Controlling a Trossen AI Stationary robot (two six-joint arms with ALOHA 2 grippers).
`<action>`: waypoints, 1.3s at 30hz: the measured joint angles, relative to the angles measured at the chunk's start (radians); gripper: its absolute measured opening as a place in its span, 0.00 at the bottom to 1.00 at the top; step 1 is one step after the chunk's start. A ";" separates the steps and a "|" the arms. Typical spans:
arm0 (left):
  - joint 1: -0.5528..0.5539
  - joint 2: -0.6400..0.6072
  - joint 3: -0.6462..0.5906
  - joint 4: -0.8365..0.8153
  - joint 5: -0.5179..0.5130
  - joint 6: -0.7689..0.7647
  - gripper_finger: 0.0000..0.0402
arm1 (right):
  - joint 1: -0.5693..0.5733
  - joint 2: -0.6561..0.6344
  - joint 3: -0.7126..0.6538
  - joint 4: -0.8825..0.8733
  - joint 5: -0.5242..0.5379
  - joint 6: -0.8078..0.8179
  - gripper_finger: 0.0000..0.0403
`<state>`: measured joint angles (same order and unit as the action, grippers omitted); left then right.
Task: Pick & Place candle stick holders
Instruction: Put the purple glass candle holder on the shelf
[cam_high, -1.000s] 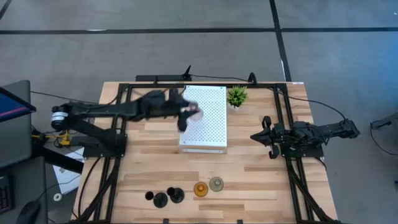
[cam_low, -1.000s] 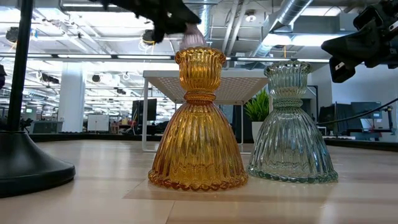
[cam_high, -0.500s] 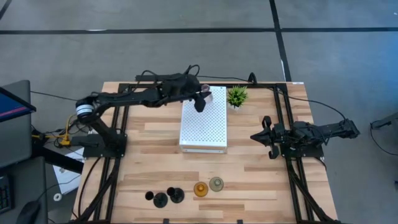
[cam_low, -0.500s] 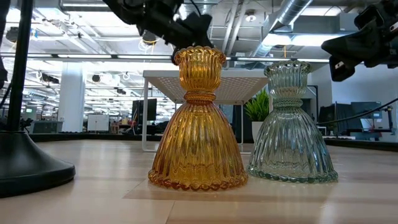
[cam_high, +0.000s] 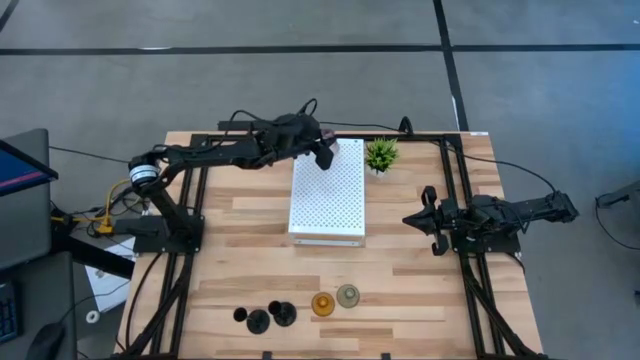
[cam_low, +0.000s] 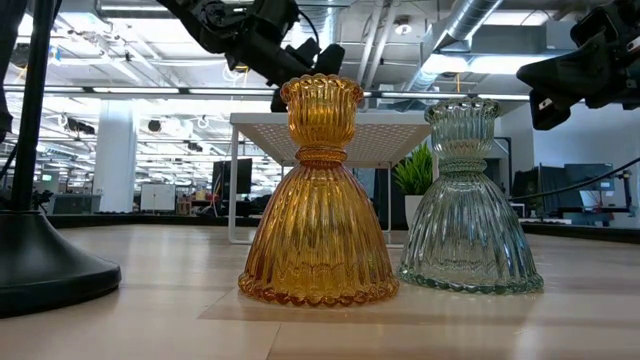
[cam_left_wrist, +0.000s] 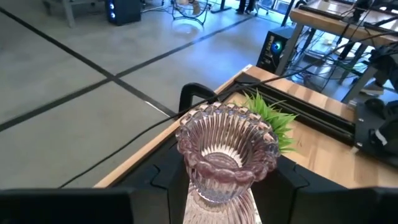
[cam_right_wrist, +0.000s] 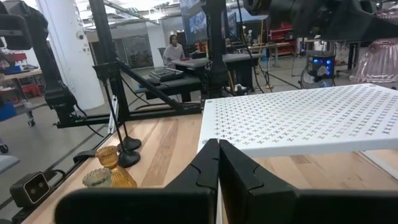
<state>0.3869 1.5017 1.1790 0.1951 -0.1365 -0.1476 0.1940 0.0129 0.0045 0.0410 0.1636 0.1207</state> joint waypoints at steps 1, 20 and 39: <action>-0.001 0.000 0.000 0.000 -0.001 -0.005 0.35 | 0.000 0.000 0.000 0.000 0.000 0.000 0.00; -0.050 0.000 -0.054 -0.010 -0.113 -0.017 0.35 | 0.000 0.000 0.000 0.000 0.002 0.000 0.00; -0.049 -0.001 -0.082 0.079 -0.118 -0.052 0.35 | -0.001 0.000 0.000 0.000 0.002 0.000 0.00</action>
<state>0.3378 1.5009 1.0969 0.2737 -0.2543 -0.1999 0.1932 0.0128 0.0046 0.0410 0.1658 0.1205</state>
